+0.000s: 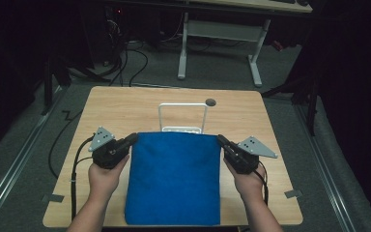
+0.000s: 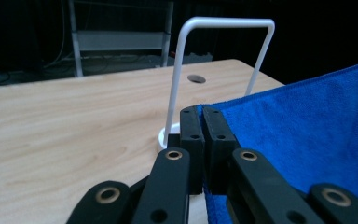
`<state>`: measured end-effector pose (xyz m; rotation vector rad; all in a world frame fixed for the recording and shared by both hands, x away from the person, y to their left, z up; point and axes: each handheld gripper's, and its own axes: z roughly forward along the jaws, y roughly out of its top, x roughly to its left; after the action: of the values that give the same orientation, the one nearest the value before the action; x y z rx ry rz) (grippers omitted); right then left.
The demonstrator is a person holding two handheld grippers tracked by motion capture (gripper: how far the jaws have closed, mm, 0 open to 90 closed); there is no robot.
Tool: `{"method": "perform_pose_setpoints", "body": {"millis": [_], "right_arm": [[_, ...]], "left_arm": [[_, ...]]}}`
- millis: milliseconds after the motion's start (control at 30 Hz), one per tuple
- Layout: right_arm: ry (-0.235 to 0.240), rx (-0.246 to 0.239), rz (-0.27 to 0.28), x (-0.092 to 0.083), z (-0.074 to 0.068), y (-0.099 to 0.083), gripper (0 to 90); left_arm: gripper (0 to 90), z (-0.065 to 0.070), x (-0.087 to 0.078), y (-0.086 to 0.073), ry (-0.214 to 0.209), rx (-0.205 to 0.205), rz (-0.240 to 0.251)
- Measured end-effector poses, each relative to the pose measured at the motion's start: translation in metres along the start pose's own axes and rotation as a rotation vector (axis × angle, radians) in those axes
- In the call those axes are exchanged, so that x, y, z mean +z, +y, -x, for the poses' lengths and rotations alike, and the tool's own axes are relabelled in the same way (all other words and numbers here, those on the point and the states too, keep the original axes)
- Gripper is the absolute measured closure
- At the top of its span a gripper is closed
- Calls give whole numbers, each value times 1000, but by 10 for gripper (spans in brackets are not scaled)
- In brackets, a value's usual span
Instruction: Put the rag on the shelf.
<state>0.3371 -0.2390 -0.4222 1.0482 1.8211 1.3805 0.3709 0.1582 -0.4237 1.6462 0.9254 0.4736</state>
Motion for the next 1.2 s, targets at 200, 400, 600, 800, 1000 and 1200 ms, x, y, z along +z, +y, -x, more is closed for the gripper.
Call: {"method": "perform_pose_setpoints", "body": {"millis": [200, 400, 600, 800, 1000, 1200], "right_arm": [[-13, -17, 53, -5, 2, 23, 888], [-26, -27, 91, -11, 6, 42, 888], [-29, -39, 127, -16, 9, 61, 888], [-39, -60, 165, -21, 11, 81, 888], [-45, -62, 181, -21, 14, 94, 888], [-55, -53, 180, -14, 22, 100, 889]], "left_arm": [[882, 1, -4, 23, 2, 22, 37], [883, 2, -7, 45, 9, 44, 74], [883, 3, -11, 65, 13, 62, 105], [883, 3, -14, 82, 17, 74, 132], [884, 4, -11, 91, 20, 96, 137], [883, 1, -3, 100, 13, 116, 138]]}}
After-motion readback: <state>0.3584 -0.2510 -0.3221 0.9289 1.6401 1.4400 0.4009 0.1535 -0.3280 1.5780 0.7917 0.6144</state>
